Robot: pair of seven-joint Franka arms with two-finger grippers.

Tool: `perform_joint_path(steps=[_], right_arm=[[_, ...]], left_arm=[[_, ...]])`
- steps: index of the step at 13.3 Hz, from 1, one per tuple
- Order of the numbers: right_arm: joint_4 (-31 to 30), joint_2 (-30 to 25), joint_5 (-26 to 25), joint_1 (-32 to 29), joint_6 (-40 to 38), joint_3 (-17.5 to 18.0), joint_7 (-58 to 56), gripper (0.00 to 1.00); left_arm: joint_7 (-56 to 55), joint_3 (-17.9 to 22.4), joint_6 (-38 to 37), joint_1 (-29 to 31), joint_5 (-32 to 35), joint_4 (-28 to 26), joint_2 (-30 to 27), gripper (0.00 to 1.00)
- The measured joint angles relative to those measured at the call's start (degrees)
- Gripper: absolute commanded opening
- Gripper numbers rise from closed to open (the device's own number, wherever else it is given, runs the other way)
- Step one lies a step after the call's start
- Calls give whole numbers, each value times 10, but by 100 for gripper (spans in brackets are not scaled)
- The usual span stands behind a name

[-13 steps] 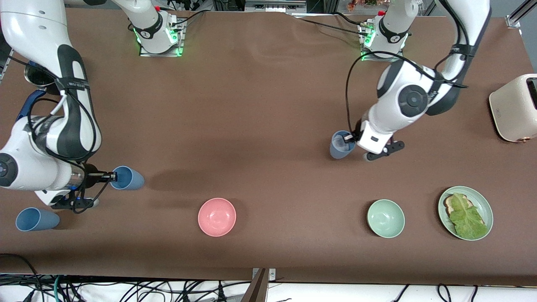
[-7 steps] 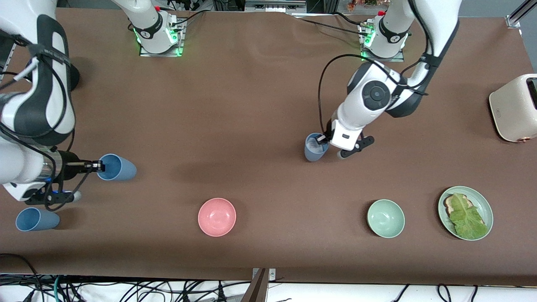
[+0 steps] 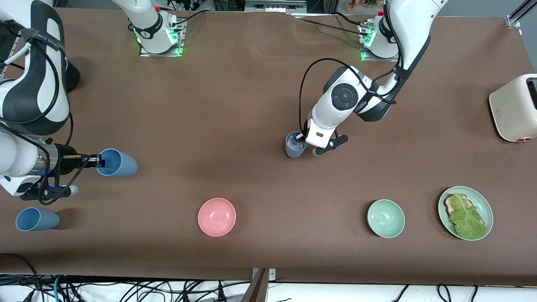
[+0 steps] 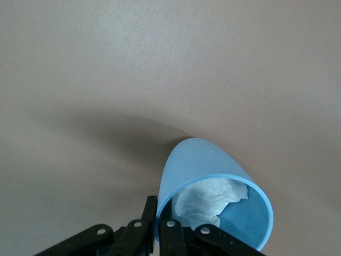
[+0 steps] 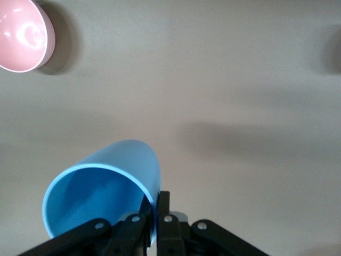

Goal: Stack blue cups with both arms
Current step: 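Carry the tissue-filled cup to the table middle with the left gripper, then release the cup with the left gripper while the right gripper carries its cup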

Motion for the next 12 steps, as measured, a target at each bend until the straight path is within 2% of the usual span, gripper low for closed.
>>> perform_joint_path(steps=[1, 2, 3, 4, 5, 6, 7, 10, 12], right_arm=[[0, 0, 1, 0, 0, 0, 0, 0], [0, 0, 3, 0, -1, 0, 0, 0], [0, 0, 6, 0, -2, 3, 1, 0], [0, 0, 9, 0, -3, 9, 7, 0], [0, 0, 11, 1, -3, 17, 20, 0], [0, 0, 11, 2, -4, 28, 36, 0], [0, 0, 11, 4, -4, 39, 55, 0], [1, 0, 12, 25, -4, 55, 123, 0], [5, 0, 13, 54, 0, 58, 194, 0]], left_arm=[[0, 0, 0, 0, 5, 7, 9, 0], [0, 0, 0, -1, 7, 13, 17, 9], [0, 0, 0, -1, 7, 19, 22, 25], [0, 0, 0, -2, 8, 23, 26, 31], [0, 0, 0, -2, 8, 27, 27, 50], [0, 0, 0, -2, 8, 30, 28, 85], [0, 1, 0, -2, 8, 34, 28, 100], [0, 4, -35, 0, 8, 57, 27, 100], [7, 9, -138, 9, 8, 126, 26, 100]])
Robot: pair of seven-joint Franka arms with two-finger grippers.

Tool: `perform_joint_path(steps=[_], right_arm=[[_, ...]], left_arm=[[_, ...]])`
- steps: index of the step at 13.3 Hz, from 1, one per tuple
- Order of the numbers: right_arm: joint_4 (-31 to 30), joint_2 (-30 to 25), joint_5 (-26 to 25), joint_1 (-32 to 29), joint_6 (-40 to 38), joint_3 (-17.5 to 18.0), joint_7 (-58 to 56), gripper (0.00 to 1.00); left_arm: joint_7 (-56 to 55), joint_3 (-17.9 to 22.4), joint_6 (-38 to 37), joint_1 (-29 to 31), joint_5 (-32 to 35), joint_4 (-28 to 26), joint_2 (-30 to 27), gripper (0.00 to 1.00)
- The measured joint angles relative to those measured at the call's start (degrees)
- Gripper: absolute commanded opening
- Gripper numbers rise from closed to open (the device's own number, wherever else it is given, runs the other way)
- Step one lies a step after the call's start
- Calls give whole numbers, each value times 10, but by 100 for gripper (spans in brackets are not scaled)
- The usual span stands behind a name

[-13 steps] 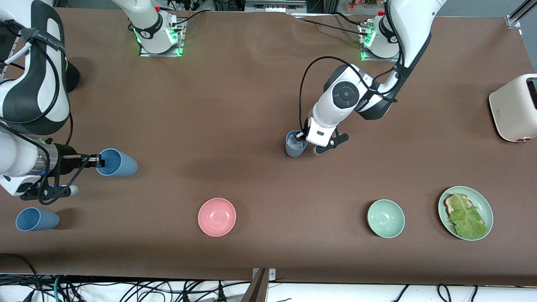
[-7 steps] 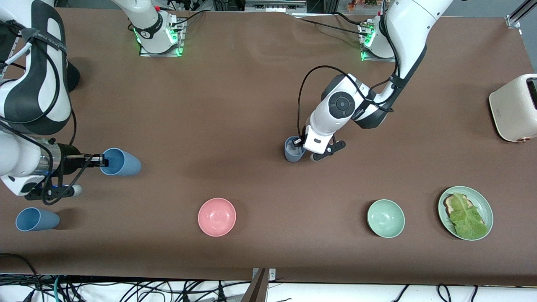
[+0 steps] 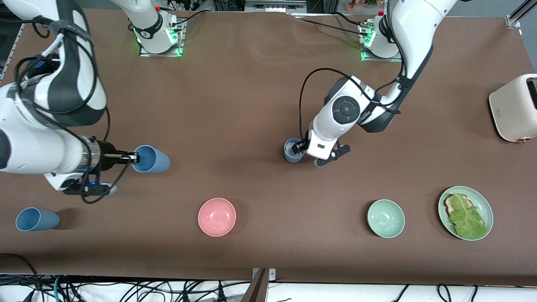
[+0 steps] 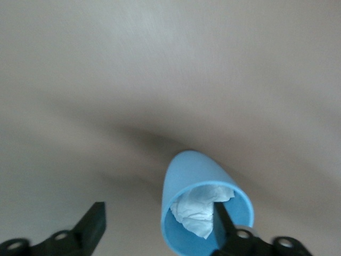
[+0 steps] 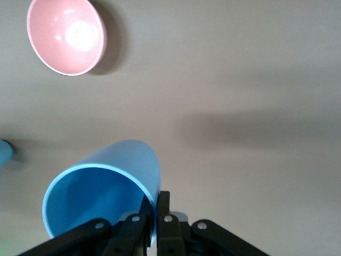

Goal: Stack blue cups with both arms
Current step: 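Release the cup with the left gripper while the right gripper carries its cup, then lower the held blue cup into the tissue cup with the right gripper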

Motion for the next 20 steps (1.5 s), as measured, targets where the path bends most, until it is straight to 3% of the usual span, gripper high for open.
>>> perform_joint_path(steps=[3, 6, 12, 16, 20], right_arm=[[4, 0, 1, 58, 38, 10, 144, 0], [4, 3, 1, 115, 71, 25, 256, 0], [4, 8, 1, 208, 178, 29, 425, 0], [3, 44, -20, 281, 261, 28, 532, 0], [3, 76, -42, 309, 288, 28, 562, 0]], left_arm=[[22, 5, -145, 45, 6, 105, -10, 100], [122, 6, -215, 120, 8, 122, -21, 100], [317, 8, -235, 238, 8, 119, -20, 100], [436, 11, -244, 300, 23, 119, -20, 100], [475, 10, -246, 318, 33, 119, -20, 100]])
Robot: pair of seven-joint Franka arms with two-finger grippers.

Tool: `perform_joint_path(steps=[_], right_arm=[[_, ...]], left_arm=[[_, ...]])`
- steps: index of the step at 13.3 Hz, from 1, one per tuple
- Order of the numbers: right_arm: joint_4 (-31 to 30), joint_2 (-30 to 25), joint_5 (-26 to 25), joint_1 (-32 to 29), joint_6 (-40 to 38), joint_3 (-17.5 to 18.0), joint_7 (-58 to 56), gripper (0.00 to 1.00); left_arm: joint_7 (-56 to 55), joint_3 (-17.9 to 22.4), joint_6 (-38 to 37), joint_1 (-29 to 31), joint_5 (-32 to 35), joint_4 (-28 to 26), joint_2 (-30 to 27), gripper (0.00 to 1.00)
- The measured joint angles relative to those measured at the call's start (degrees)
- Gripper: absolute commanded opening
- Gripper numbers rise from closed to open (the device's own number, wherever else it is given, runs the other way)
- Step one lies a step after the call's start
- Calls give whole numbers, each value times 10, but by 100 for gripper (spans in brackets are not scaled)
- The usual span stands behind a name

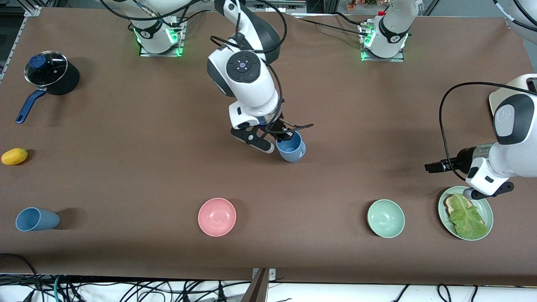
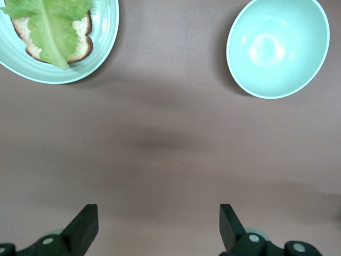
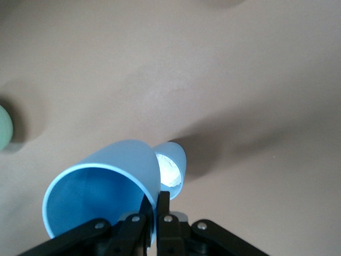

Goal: Stack blue cups with both arms
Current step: 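Lower the held blue cup into the tissue cup with the right gripper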

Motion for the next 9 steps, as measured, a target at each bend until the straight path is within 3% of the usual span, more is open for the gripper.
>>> perform_joint_path(steps=[9], right_arm=[[-12, 10, -5, 12, 0, 0, 17, 0]], left_arm=[[27, 0, 0, 6, 0, 0, 1, 100]])
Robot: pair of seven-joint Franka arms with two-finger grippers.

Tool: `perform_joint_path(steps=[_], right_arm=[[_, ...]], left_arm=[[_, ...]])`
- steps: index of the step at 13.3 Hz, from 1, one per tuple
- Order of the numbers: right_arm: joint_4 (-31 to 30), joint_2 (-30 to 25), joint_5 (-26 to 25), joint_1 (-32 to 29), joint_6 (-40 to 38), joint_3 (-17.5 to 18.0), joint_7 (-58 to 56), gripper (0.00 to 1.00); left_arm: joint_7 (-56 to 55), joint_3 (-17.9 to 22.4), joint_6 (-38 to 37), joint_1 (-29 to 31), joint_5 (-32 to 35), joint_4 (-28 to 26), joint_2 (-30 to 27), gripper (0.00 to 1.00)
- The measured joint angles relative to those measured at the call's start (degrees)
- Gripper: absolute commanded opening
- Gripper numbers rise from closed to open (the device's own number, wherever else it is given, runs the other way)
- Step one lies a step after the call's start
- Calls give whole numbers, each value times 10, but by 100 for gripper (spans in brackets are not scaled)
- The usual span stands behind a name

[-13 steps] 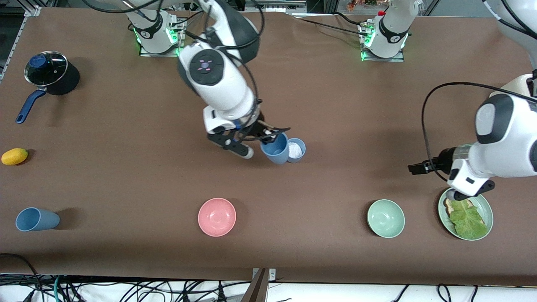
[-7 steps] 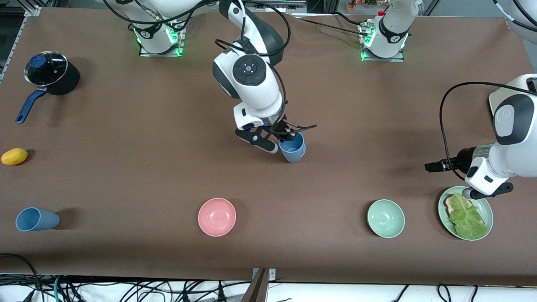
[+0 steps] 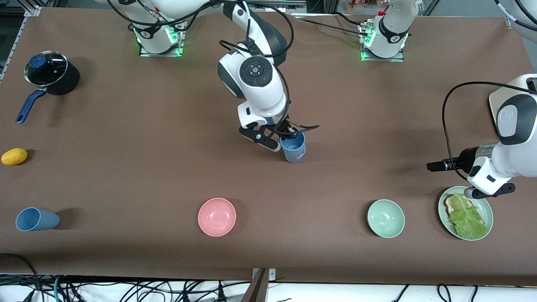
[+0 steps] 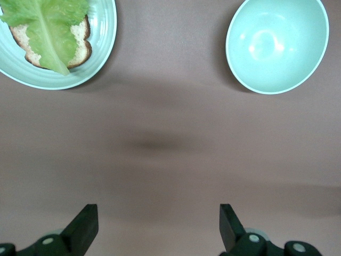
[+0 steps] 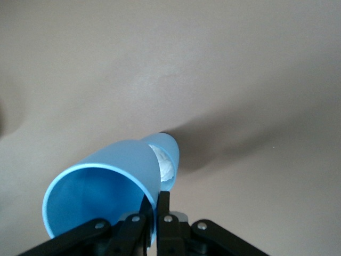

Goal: Stack blue cups with both arms
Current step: 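Lower the held blue cup into the tissue cup with the right gripper, then open the right gripper and withdraw it from the stacked cups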

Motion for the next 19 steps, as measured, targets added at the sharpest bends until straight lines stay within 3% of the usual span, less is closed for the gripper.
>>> perform_joint_path(steps=[12, 13, 14, 15, 17, 18, 19], right_arm=[[-22, 9, -1, 7, 7, 0, 1, 0], [-22, 9, -1, 9, 9, 0, 3, 6], [-22, 9, -1, 10, 10, 0, 4, 42], [-22, 9, -1, 11, 12, 0, 5, 64], [-21, 9, -1, 10, 13, -3, 5, 93], [-20, 7, -1, 9, 12, -6, 5, 100], [-18, 5, -1, 7, 11, -10, 5, 100]], left_arm=[[1, 0, -3, 5, 3, 0, 0, 100], [1, 0, -6, 8, 8, 0, -1, 100], [1, 0, -11, 9, 10, 0, -4, 100], [1, 0, -14, 10, 11, 0, -7, 100], [1, 0, -18, 10, 11, 0, -14, 100], [1, -1, -18, 11, 11, 0, -17, 100], [1, -1, -19, 11, 11, 0, -20, 100]])
